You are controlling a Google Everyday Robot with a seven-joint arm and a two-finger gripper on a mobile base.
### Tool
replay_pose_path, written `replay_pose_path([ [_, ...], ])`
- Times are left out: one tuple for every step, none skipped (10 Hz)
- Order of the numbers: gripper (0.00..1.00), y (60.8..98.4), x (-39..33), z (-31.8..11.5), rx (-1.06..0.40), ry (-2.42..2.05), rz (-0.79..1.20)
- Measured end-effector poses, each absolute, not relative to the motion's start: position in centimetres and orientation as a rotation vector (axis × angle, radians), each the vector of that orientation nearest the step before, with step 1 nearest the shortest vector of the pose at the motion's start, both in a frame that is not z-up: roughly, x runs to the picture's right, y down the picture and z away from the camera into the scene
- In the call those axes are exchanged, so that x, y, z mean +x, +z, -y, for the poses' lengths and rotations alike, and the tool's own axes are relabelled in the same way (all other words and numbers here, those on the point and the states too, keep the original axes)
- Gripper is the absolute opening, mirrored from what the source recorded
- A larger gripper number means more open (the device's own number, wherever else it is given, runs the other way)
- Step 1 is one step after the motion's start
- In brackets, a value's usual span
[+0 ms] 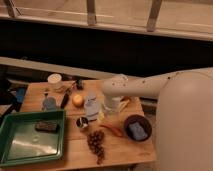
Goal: Place pepper in metal cup
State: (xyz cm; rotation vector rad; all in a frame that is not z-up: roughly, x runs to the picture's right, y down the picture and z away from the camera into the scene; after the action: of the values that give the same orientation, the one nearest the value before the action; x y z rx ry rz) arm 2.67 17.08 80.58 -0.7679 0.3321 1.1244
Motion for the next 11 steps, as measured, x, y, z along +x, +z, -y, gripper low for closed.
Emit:
replay_pose_path([
  [0.71,81.0,2.9,-17.6,-0.774,1.134,-0.341],
  [0.71,81.3,3.2,-18.1,-0.779,1.141,-0.351],
  [0.71,81.8,3.2,-18.5,-0.785,1.143,-0.359],
  [0.71,82.5,3.0,-19.1,-0.799,1.145,-0.365],
  [0.71,82.9,3.2,-19.6,-0.808,1.153,-0.375],
  [0.71,83.2,3.4,-19.9,-0.814,1.156,-0.386],
  [0.70,83.5,3.4,-20.4,-0.823,1.148,-0.406],
  [0.66,83.7,3.3,-20.8,-0.826,1.141,-0.427],
  [0.57,84.0,2.9,-21.1,-0.827,1.133,-0.447],
  [0.48,84.1,2.8,-21.3,-0.826,1.124,-0.464],
  [0.37,84.2,2.7,-21.3,-0.821,1.118,-0.468],
])
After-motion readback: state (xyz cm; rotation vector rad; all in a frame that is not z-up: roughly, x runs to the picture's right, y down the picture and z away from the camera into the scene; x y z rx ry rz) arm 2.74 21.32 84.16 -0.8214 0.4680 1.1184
